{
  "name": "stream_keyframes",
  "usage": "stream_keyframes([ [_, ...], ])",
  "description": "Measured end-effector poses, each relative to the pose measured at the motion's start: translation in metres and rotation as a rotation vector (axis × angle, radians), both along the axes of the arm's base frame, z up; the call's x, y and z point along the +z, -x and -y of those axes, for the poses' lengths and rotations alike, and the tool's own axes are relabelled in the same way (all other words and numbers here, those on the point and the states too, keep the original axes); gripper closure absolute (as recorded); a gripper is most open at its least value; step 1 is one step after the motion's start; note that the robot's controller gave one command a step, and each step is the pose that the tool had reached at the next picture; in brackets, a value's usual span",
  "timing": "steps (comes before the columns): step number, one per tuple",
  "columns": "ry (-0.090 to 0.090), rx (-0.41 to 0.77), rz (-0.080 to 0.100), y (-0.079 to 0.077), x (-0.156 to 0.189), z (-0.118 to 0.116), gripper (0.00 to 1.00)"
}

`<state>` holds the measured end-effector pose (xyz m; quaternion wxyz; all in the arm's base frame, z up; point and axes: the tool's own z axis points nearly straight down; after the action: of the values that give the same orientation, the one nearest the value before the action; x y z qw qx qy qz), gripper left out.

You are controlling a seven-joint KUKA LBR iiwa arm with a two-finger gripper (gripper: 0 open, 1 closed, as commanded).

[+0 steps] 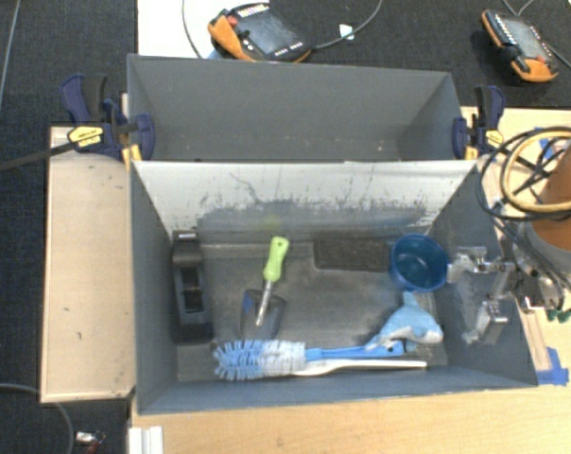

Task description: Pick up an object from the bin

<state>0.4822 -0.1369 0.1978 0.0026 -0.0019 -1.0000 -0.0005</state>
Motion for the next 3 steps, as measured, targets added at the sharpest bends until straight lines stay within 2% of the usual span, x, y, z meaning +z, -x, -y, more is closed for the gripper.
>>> stream_keyframes([
  [1, 0.002, 0.006, 0.008, -0.002, 0.004, -0.001, 0.0],
  [2, 0.002, -0.255, 0.013, -0.06, -0.072, -0.022, 0.0],
  [3, 0.002, -0.273, 0.008, -0.021, -0.104, -0.011, 0.0],
])
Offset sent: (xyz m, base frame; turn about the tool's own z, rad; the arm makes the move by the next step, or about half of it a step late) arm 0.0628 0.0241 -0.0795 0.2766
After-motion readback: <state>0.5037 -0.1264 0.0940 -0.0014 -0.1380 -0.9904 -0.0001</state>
